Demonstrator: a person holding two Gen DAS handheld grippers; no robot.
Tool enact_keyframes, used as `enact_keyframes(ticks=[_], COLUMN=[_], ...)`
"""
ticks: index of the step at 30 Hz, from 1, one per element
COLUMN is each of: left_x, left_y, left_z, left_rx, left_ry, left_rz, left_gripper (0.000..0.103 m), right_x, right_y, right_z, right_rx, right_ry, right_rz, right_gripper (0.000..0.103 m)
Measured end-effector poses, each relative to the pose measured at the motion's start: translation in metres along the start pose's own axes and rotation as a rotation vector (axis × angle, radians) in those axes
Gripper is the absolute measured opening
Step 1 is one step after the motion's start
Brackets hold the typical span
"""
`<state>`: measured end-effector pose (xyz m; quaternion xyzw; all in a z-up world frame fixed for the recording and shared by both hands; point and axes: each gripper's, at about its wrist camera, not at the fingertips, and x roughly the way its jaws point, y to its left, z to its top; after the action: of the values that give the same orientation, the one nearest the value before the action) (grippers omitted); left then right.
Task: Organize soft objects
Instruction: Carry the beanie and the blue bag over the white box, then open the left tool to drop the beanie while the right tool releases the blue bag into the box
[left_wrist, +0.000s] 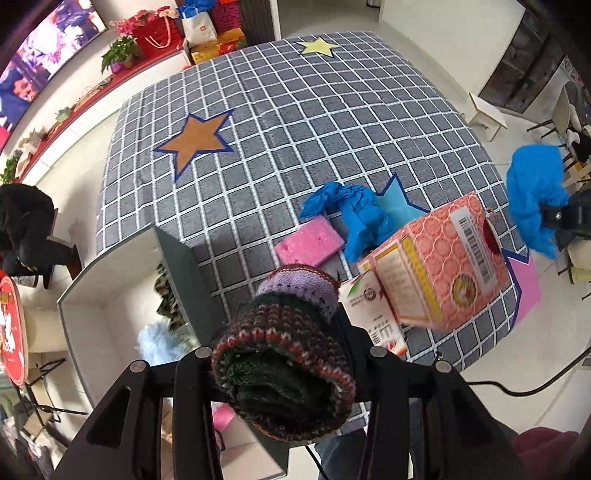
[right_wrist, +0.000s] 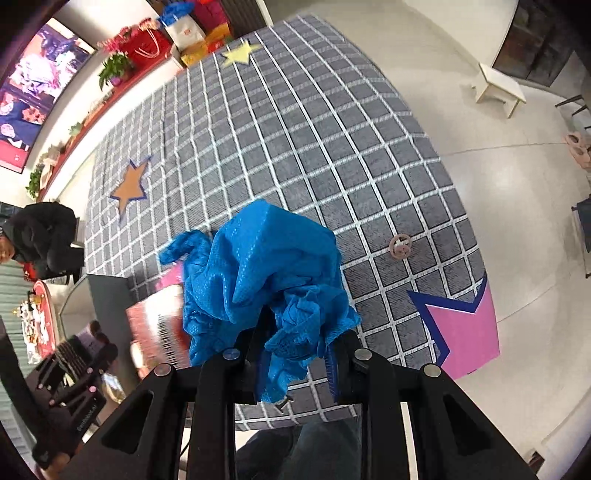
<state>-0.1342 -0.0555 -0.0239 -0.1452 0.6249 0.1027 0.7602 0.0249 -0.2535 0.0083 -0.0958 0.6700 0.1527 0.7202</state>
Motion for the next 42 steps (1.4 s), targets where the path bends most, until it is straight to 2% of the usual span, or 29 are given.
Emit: enact_keyframes(ticks=[5, 9, 16, 22, 31, 42], left_x=[-0.010, -0.013, -0.018, -0.019, -0.006, 0.006], left_y=[0.024, 0.042, 0.077, 0.102, 0.130, 0.144], left_z=[-0.016, -0.031, -0.061, -0.083, -0.112, -0.134], left_rx=[-0.054, -0.111, -0.225, -0.314, -0.429, -0.511], left_ry=[-0.023, -0.029, -0.031, -0.022, 0.032, 0.082], left_rz=[0.010, 0.025, 0.047, 0.059, 0.060, 0.052], left_gripper=[0.046, 0.046, 0.046, 0.046, 0.046, 0.046], right_x=[-0.021, -0.029, -0.013, 0.007, 0.025, 0.040], right_y=[0.037, 0.076, 0.143, 0.183, 0.227, 0.259], right_z=[-0.013, -0.030, -0.056, -0.068, -0.091, -0.104], right_rx=[-0.063, -0.146, -0.305, -0.430, -0.623, -0.749], right_ry=[-0.042, -0.042, 0.016, 0.084, 0.150, 0.195], right_rz=[0.020, 0.058, 0.088, 0.089, 0.072, 0.055], right_gripper=[0.026, 0.026, 0.026, 0.026, 0.026, 0.026])
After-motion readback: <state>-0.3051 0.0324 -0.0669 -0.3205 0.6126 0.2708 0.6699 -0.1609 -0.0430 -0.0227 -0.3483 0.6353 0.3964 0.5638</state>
